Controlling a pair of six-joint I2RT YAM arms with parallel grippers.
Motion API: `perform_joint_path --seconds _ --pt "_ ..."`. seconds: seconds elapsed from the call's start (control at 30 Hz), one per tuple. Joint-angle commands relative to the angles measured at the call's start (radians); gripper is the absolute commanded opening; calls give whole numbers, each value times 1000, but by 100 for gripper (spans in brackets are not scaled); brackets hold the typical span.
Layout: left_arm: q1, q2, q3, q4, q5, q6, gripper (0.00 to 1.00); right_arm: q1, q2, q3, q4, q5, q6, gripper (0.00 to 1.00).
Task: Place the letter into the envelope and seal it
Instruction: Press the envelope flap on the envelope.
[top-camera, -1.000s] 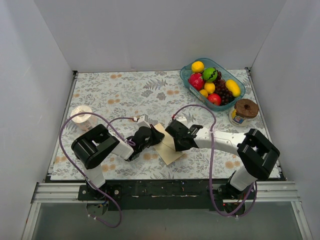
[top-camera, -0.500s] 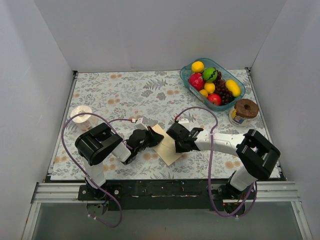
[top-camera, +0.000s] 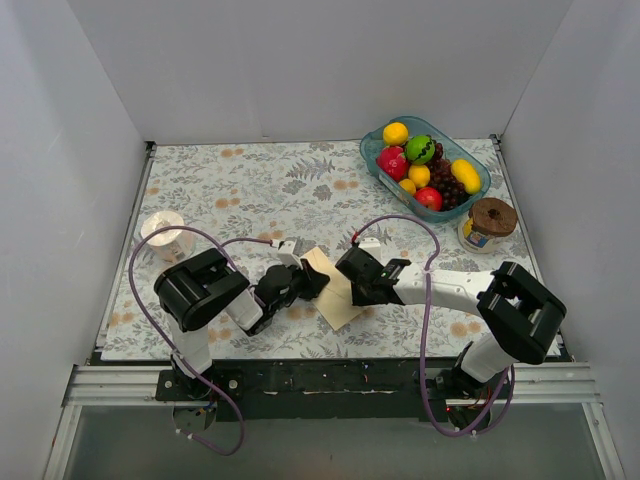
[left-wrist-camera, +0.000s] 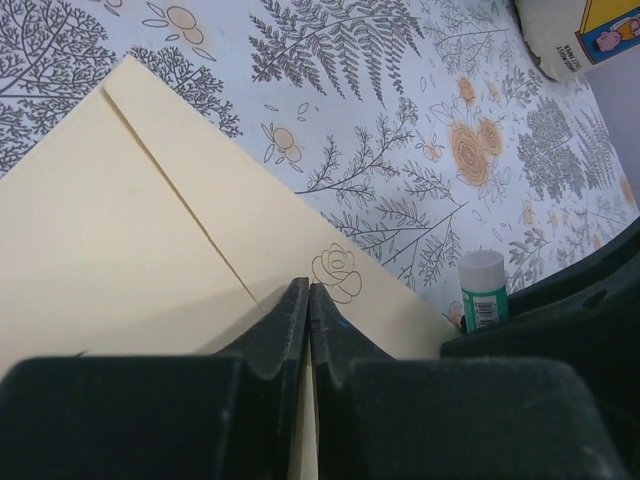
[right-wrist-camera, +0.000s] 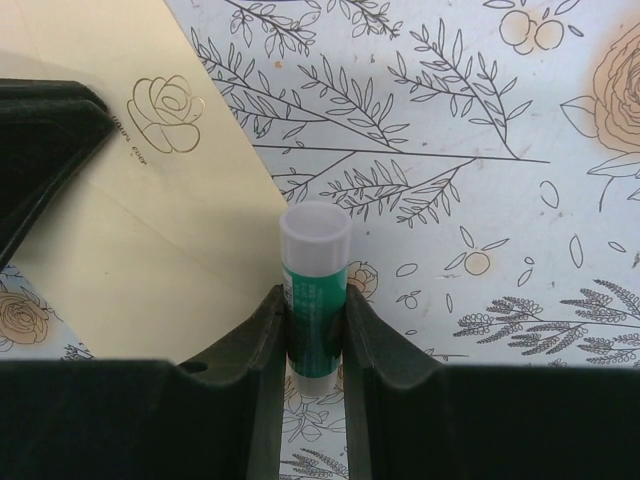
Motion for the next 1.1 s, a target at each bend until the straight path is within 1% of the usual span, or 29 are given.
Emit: perform_joint_path --seconds 0.0,0.03,0.13,0.6,0.67,0.83,1.07 --pt "-64 57 12 -200 -152 91 0 6 66 -67 -19 -51 27 1" --pt "-72 66 16 -200 -172 93 0 5 65 -69 -17 -56 26 1" --pt "-88 88 16 -184 -160 82 0 6 66 -69 -14 -57 20 1" --pt "-216 82 -17 -171 -172 36 0 6 69 -75 0 -62 20 1" --pt "-221 85 -19 -166 -174 33 0 5 68 -73 -2 -62 18 1" --pt "-210 69 -1 -189 -249 16 0 6 63 -79 -7 -59 18 1" --pt "-112 75 45 -215 -229 21 0 6 51 -90 -13 -53 18 1"
